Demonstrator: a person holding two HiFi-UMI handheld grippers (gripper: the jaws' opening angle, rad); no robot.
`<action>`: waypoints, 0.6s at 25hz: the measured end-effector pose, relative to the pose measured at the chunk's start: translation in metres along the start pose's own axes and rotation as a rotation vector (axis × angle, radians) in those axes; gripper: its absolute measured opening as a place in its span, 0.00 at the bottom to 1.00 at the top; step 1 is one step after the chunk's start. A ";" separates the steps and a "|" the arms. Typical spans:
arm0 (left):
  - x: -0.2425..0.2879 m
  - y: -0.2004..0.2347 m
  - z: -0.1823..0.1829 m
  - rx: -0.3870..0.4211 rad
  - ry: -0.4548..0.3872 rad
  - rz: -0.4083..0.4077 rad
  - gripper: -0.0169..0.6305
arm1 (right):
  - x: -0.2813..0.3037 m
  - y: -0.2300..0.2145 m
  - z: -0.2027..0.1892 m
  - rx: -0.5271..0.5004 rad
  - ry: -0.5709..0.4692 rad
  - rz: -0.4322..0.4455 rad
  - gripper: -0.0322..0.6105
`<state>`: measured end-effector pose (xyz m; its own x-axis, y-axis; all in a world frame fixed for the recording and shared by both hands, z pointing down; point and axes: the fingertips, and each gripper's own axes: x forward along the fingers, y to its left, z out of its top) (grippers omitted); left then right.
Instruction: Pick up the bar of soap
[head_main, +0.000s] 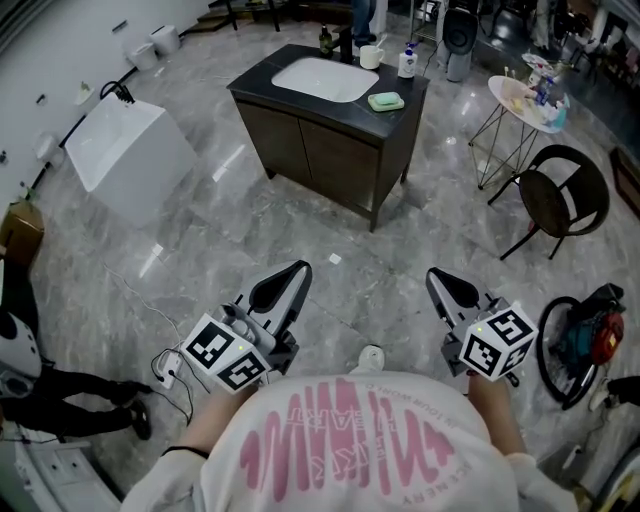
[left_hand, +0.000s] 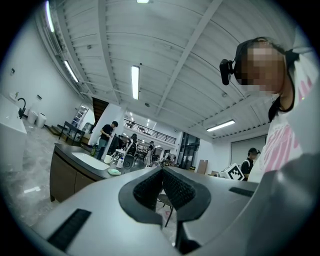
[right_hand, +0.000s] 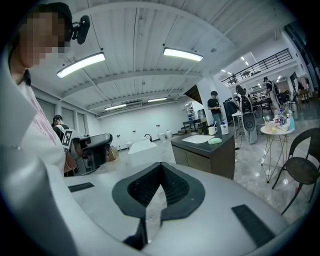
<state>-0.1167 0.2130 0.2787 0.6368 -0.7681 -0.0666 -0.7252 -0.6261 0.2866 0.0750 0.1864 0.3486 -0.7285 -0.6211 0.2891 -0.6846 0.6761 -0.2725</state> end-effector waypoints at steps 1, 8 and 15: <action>0.007 0.002 0.000 0.001 -0.001 0.002 0.04 | 0.003 -0.007 0.003 -0.002 0.001 0.003 0.06; 0.051 0.017 -0.002 -0.002 -0.008 0.014 0.04 | 0.016 -0.054 0.019 -0.003 -0.008 0.009 0.06; 0.085 0.023 -0.006 0.005 0.002 0.012 0.04 | 0.024 -0.088 0.020 0.007 -0.011 0.028 0.06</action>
<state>-0.0781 0.1338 0.2855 0.6284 -0.7755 -0.0608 -0.7344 -0.6172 0.2824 0.1174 0.1036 0.3612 -0.7473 -0.6065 0.2716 -0.6644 0.6900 -0.2871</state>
